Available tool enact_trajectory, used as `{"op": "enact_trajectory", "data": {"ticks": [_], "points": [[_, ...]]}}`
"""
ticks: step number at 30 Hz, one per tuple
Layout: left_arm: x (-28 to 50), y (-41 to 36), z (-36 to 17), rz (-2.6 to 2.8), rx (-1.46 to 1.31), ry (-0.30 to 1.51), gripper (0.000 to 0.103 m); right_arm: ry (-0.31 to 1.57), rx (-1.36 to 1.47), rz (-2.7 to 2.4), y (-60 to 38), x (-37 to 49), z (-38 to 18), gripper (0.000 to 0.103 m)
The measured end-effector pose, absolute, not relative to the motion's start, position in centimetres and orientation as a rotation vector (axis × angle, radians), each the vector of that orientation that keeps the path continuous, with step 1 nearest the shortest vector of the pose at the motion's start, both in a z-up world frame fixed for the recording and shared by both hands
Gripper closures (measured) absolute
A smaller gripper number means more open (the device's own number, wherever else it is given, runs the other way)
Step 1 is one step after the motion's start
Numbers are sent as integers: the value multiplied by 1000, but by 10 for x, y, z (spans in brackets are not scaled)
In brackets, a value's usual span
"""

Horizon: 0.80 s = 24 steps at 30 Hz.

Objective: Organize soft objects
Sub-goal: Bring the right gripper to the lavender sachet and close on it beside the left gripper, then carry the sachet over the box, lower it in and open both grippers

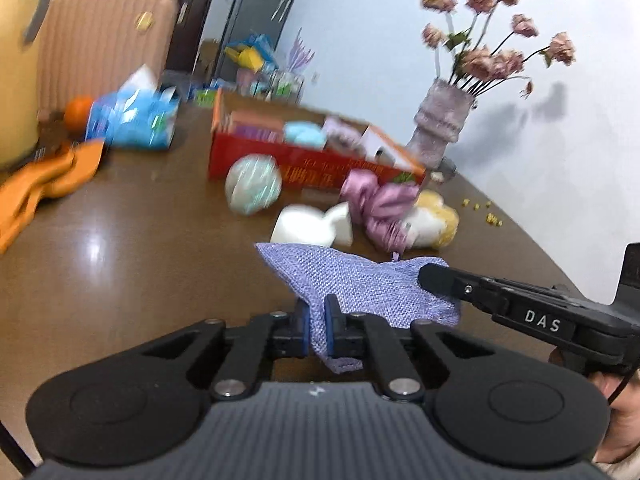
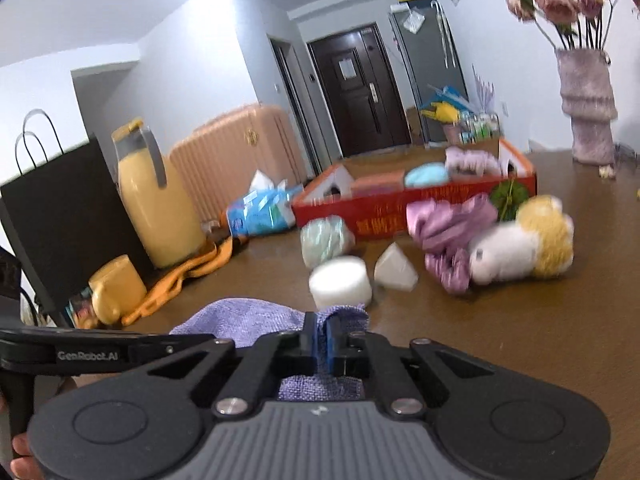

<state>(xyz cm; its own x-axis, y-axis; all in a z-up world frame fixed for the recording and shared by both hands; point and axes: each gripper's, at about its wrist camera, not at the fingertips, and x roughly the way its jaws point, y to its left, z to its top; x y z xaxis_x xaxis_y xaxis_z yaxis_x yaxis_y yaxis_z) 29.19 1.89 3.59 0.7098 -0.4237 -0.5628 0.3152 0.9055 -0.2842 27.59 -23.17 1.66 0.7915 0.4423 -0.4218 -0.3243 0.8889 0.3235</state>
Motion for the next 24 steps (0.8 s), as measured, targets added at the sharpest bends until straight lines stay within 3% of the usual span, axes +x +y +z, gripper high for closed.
{"op": "enact_trajectory", "data": {"ticks": [4,11,18,24], "points": [[326,1,88,-457,-95,526,95,429,208,437,-245,305,64,100],[470,-8,131,-400,-133,577,95,402,141,428,-249,428,131,100],[564,-17,73,-240,-93,698,95,574,167,400,-231,556,81,100],[583,-30,36,-166,69,699,92,676,135,373,-209,590,27,99]]}}
